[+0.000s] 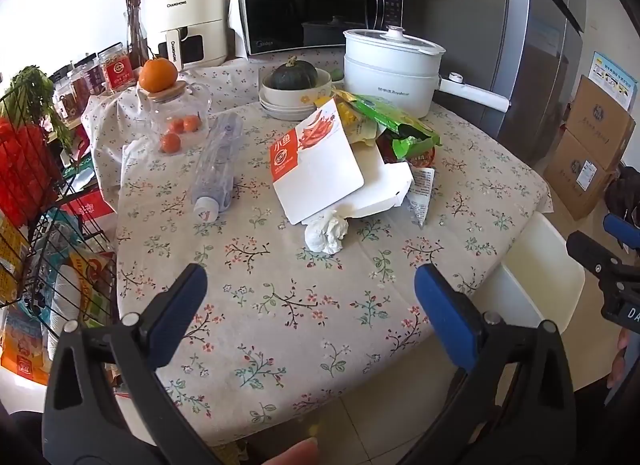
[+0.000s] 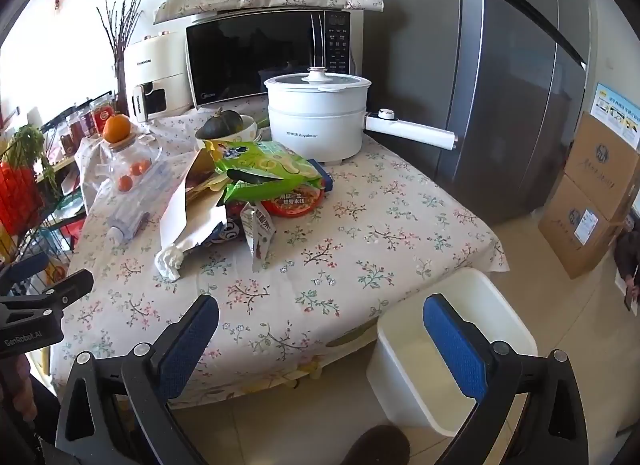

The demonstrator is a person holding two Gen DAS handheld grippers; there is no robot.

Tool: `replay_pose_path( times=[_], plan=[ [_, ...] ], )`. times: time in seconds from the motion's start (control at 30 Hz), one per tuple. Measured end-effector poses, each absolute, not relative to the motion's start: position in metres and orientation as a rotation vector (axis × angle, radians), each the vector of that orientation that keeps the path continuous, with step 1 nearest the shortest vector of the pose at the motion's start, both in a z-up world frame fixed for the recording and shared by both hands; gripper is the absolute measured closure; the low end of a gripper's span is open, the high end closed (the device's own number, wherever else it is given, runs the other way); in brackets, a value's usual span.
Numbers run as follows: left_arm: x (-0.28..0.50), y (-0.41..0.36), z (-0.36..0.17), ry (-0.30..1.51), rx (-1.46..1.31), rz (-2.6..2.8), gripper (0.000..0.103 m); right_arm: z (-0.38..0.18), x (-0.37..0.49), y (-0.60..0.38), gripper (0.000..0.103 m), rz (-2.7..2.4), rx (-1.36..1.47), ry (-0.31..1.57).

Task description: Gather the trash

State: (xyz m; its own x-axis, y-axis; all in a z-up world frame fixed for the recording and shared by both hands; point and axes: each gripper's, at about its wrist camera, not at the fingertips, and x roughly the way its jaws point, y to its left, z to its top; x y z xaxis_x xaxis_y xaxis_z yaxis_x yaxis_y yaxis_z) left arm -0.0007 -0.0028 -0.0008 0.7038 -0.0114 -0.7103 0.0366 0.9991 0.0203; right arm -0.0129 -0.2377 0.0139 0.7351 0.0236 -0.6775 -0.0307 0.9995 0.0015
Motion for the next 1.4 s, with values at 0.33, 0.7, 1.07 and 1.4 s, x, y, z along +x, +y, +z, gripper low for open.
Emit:
replay_pose_path(
  times=[0.33,0.7,1.07,1.4],
  plan=[
    [-0.0019,-0.0037,-0.0018,0.785,0.038,-0.029,0.0,0.0159,-0.0101,-0.2389,0.0,0.029,-0.01,0.742],
    [-0.002,-0.0036,-0.0015,0.784,0.036,-0.029,0.0,0.0151,-0.0091,-0.2388,0.0,0.028,-0.011,0.748],
    [-0.0018,-0.003,-0.0012,0.783,0.036,-0.029,0.0,0.015,-0.0084,-0.239,0.0,0.027,-0.011,0.749],
    [-0.002,-0.003,-0.0016,0.784,0.036,-0.029,0.0,0.014,-0.0084,-0.2379,0.0,0.023,-0.017,0.752]
  ],
)
